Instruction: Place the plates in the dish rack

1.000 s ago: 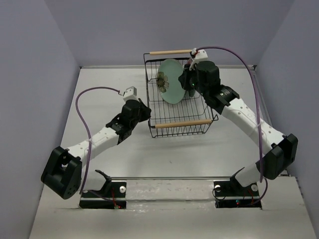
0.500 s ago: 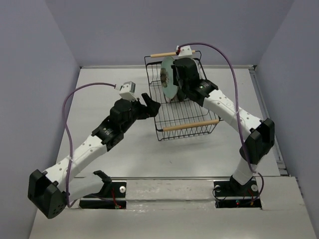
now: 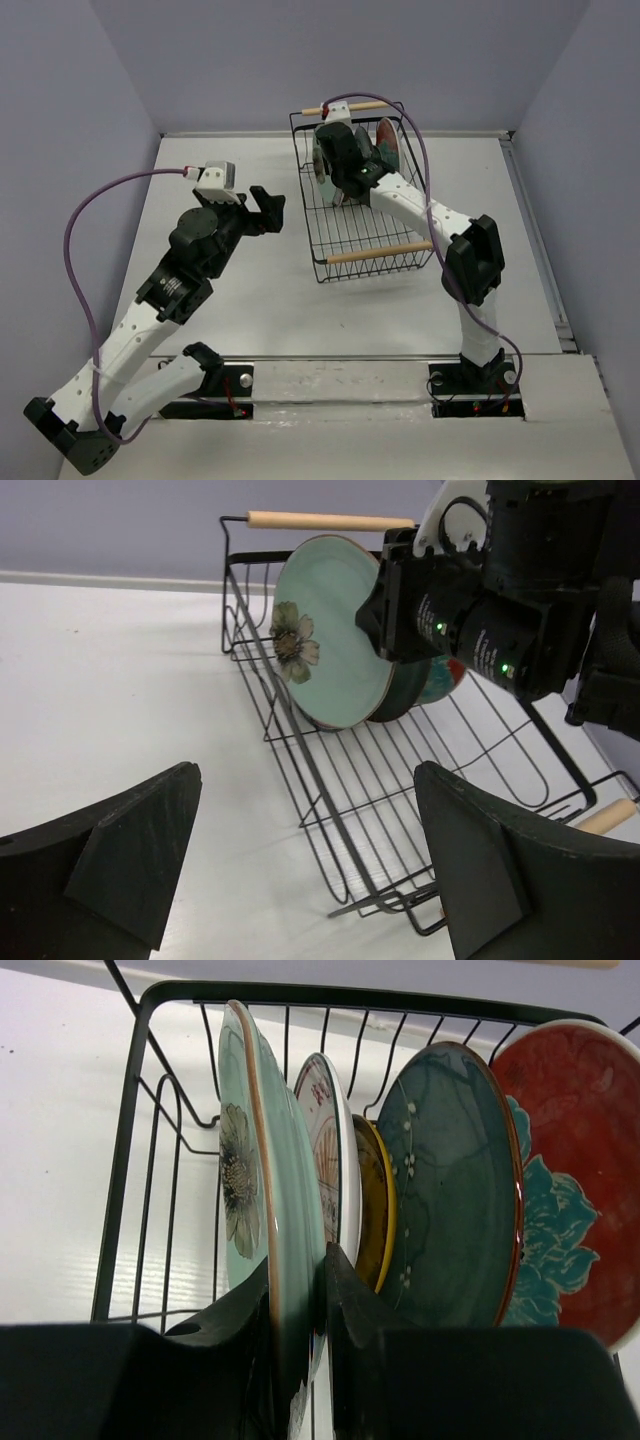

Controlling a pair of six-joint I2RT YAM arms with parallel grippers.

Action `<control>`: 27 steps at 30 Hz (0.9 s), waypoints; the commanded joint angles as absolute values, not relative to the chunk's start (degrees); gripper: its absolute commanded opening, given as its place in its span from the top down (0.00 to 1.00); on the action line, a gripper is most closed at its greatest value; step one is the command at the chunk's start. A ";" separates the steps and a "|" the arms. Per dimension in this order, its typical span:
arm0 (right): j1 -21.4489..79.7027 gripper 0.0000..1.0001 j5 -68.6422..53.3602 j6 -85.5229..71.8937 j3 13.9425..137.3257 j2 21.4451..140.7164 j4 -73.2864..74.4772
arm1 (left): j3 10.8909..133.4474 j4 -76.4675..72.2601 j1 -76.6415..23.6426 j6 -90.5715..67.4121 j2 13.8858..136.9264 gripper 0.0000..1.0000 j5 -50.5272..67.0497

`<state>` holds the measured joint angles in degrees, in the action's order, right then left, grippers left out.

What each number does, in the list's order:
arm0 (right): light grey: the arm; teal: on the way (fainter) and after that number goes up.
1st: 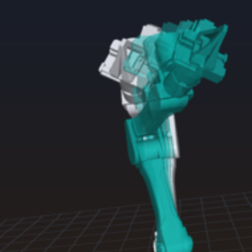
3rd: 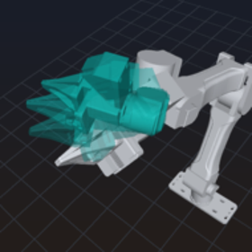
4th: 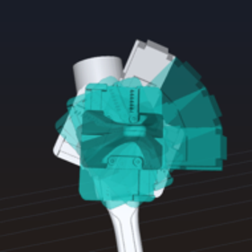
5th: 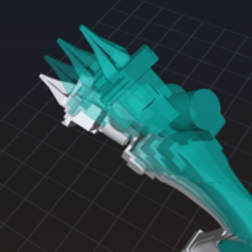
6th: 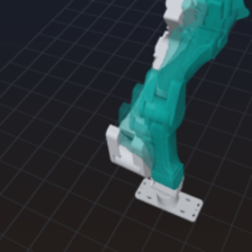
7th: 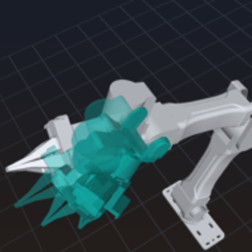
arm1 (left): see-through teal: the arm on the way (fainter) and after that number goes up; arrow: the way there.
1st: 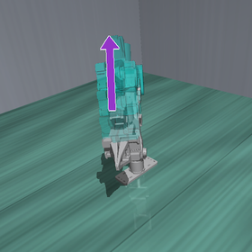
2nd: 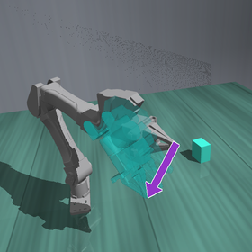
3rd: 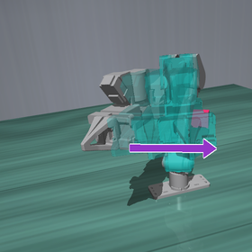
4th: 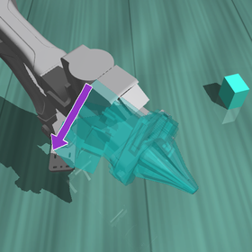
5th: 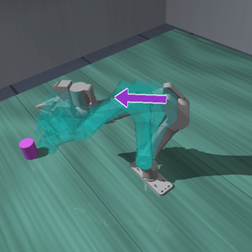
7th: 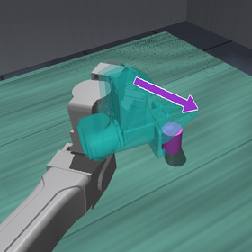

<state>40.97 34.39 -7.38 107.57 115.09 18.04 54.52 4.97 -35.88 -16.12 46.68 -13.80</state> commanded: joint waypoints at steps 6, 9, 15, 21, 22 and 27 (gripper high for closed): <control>42.19 0.93 40.34 -5.54 118.65 119.44 10.55 | 46.41 1.06 -35.33 -12.13 38.50 0.01 -21.62; 42.19 0.93 40.87 -5.45 120.32 121.11 10.90 | 45.97 0.53 -35.42 -12.13 37.79 0.01 -21.80; 42.71 0.93 43.15 -5.01 121.73 123.13 11.07 | 45.62 0.44 -35.42 -12.30 37.27 0.01 -20.57; 42.71 0.93 43.86 -4.48 122.87 124.80 10.99 | 45.62 0.35 -35.42 -12.39 37.27 0.01 -19.86; 42.71 0.93 43.68 -4.48 123.13 124.98 10.99 | 45.62 0.44 -35.33 -12.39 37.27 0.01 -19.86; 42.71 0.93 43.42 -4.75 124.54 126.56 10.99 | 45.53 0.44 -35.42 -12.39 37.18 0.01 -19.78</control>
